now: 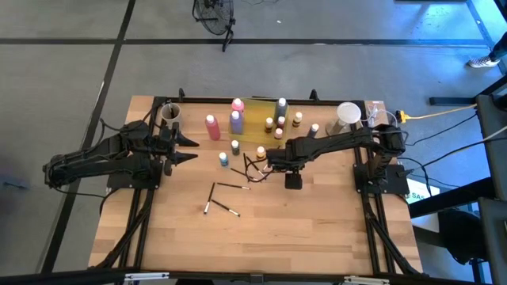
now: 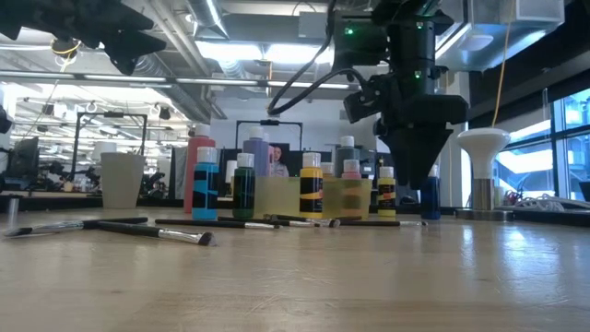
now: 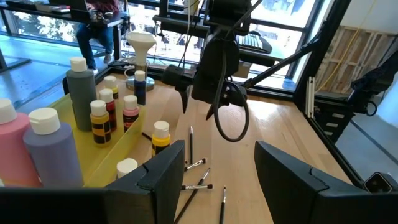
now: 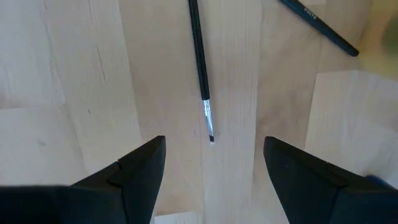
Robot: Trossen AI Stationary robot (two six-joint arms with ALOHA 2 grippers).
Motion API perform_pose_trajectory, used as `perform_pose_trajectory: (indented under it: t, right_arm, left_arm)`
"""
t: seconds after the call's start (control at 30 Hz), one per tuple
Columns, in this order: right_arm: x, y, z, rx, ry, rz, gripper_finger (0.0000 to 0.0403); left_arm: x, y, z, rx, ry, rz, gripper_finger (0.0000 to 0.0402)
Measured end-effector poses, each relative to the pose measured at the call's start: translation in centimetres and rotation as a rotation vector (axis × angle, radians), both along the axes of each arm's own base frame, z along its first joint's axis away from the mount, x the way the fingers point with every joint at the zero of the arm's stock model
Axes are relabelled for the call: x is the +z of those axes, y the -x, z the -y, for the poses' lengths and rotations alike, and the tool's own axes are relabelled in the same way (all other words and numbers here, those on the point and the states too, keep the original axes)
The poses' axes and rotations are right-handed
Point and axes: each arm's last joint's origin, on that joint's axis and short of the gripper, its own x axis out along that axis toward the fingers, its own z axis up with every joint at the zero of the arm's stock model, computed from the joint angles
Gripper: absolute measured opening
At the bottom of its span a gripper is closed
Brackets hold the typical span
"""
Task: Pick & Place Paint Supplies
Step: Put the silver paintbrush into the white cup
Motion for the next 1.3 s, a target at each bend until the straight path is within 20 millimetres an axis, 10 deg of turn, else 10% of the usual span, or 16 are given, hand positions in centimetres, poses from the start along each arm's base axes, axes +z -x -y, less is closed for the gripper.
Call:
perform_pose_trajectory:
  t: [1.3]
  right_arm:
    - [-5.0, 2.3, 0.2, 0.054, -0.111, -0.006, 0.0275]
  left_arm:
    - [0.2, 0.0, 0.0, -0.007, -0.048, 0.02, 0.019]
